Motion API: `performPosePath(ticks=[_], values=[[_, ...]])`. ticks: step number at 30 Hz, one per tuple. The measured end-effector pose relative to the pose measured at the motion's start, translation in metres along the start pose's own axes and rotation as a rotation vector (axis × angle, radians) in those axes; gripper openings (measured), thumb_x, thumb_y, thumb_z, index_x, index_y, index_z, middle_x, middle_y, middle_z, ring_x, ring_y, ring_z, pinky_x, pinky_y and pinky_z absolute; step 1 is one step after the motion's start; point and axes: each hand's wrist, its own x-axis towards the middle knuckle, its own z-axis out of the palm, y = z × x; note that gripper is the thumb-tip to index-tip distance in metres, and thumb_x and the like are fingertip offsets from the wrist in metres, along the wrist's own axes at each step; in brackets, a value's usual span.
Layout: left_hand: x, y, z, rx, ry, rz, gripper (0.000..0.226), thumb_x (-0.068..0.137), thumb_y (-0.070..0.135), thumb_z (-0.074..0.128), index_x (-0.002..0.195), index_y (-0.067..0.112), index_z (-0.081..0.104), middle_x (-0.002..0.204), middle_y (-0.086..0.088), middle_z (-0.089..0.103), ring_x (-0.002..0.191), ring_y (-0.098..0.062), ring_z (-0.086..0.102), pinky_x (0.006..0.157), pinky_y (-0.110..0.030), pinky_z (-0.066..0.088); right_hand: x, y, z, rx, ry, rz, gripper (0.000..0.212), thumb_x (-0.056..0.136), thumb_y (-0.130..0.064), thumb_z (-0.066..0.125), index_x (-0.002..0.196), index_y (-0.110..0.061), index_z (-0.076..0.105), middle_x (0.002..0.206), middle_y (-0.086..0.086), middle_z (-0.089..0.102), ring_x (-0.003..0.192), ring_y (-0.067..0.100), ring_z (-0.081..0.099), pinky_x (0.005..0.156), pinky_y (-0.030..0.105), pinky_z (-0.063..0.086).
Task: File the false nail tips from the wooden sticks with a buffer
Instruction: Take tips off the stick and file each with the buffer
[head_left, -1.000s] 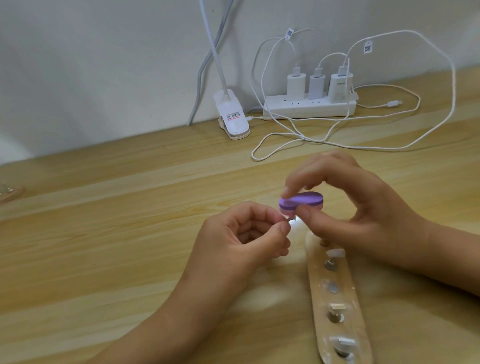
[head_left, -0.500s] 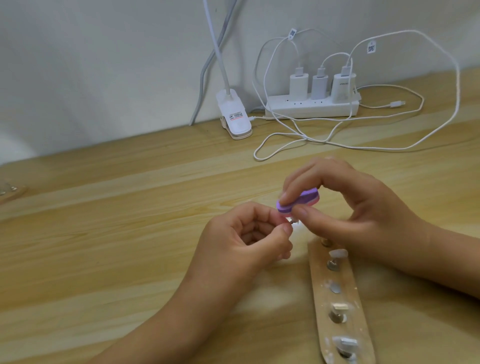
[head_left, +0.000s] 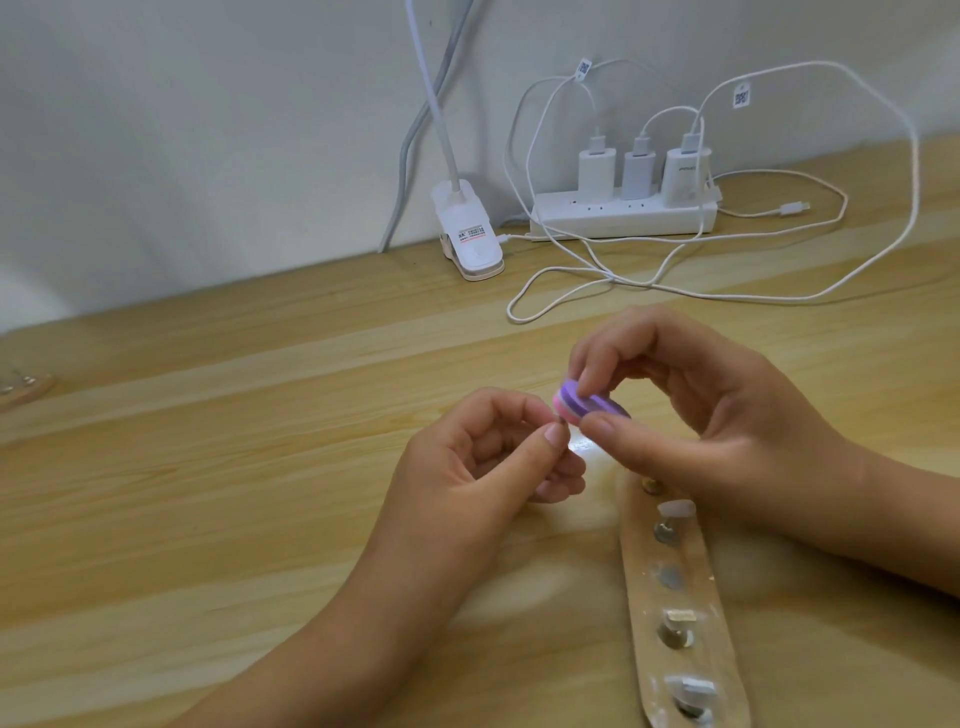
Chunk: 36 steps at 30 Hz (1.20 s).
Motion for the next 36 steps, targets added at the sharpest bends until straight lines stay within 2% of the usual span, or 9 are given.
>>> performPosePath(ticks=[8, 15, 19, 21, 23, 25, 27, 30, 36], values=[[0.001, 0.001, 0.000, -0.015, 0.015, -0.026, 0.018, 0.080, 0.023, 0.071, 0.088, 0.007, 0.066, 0.069, -0.007, 0.070, 0.064, -0.015, 0.068, 0.060, -0.016, 0.051, 0.002, 0.002, 0.003, -0.074, 0.001, -0.035, 0.018, 0.085, -0.019, 0.071, 0.096, -0.013, 0.058, 0.095, 0.005, 0.063, 0.090, 0.025, 0.062, 0.086, 0.036, 0.051], [-0.001, 0.004, 0.002, -0.035, -0.037, -0.048, 0.007, 0.079, 0.024, 0.073, 0.084, 0.021, 0.070, 0.072, -0.007, 0.072, 0.069, -0.015, 0.070, 0.063, -0.016, 0.052, 0.002, 0.010, 0.000, -0.078, 0.031, -0.013, 0.021, 0.085, -0.022, 0.068, 0.101, -0.016, 0.056, 0.097, 0.000, 0.061, 0.091, 0.023, 0.062, 0.087, 0.035, 0.050], [0.000, 0.005, 0.001, 0.076, -0.064, 0.005, 0.004, 0.080, 0.023, 0.071, 0.082, 0.022, 0.068, 0.067, 0.000, 0.062, 0.064, -0.009, 0.060, 0.063, -0.013, 0.046, 0.005, 0.014, -0.005, 0.006, 0.119, 0.087, 0.031, 0.083, -0.019, 0.069, 0.111, -0.025, 0.057, 0.097, -0.006, 0.062, 0.095, 0.015, 0.063, 0.090, 0.029, 0.050], [-0.003, 0.005, 0.001, 0.143, -0.081, 0.037, 0.009, 0.077, 0.032, 0.075, 0.082, 0.027, 0.069, 0.065, -0.010, 0.050, 0.063, -0.014, 0.048, 0.061, -0.013, 0.038, 0.007, 0.014, -0.008, 0.042, 0.142, 0.124, 0.030, 0.084, -0.022, 0.067, 0.112, -0.028, 0.059, 0.096, -0.010, 0.063, 0.096, 0.013, 0.063, 0.088, 0.023, 0.049], [-0.008, 0.006, 0.002, 0.200, -0.170, 0.073, 0.007, 0.077, 0.035, 0.073, 0.082, 0.029, 0.071, 0.062, -0.015, 0.038, 0.058, -0.021, 0.036, 0.056, -0.017, 0.033, 0.008, 0.014, -0.009, 0.047, 0.142, 0.147, 0.027, 0.084, -0.023, 0.066, 0.110, -0.028, 0.061, 0.097, -0.013, 0.065, 0.097, 0.011, 0.063, 0.087, 0.022, 0.050], [-0.012, 0.007, 0.004, 0.261, -0.312, 0.095, 0.003, 0.082, 0.029, 0.074, 0.083, 0.031, 0.072, 0.057, -0.002, 0.031, 0.053, -0.013, 0.030, 0.054, -0.014, 0.030, 0.008, 0.015, -0.010, 0.052, 0.138, 0.174, 0.023, 0.084, -0.024, 0.066, 0.107, -0.027, 0.063, 0.098, -0.013, 0.066, 0.097, 0.011, 0.062, 0.088, 0.028, 0.052], [-0.013, 0.006, 0.005, 0.330, -0.412, 0.094, 0.005, 0.084, 0.024, 0.075, 0.085, 0.029, 0.073, 0.055, 0.009, 0.028, 0.052, -0.008, 0.028, 0.054, -0.011, 0.029, 0.009, 0.016, -0.010, 0.059, 0.137, 0.196, 0.022, 0.084, -0.026, 0.067, 0.106, -0.025, 0.064, 0.098, -0.013, 0.066, 0.095, 0.010, 0.061, 0.089, 0.032, 0.051], [-0.011, 0.004, 0.007, 0.479, -0.470, 0.130, 0.005, 0.083, 0.024, 0.076, 0.087, 0.026, 0.074, 0.053, 0.005, 0.031, 0.050, -0.007, 0.028, 0.055, -0.010, 0.029, 0.008, 0.017, -0.009, 0.064, 0.116, 0.210, 0.020, 0.085, -0.029, 0.071, 0.104, -0.027, 0.065, 0.096, -0.016, 0.065, 0.092, 0.006, 0.061, 0.086, 0.031, 0.051], [-0.009, -0.004, 0.006, 0.665, -0.271, 0.210, 0.009, 0.080, 0.034, 0.074, 0.088, 0.030, 0.073, 0.054, -0.001, 0.035, 0.049, -0.004, 0.034, 0.054, -0.014, 0.031, 0.008, 0.017, -0.008, 0.045, 0.103, 0.203, 0.018, 0.087, -0.025, 0.068, 0.105, -0.027, 0.066, 0.096, -0.013, 0.065, 0.093, 0.006, 0.062, 0.084, 0.027, 0.051]])
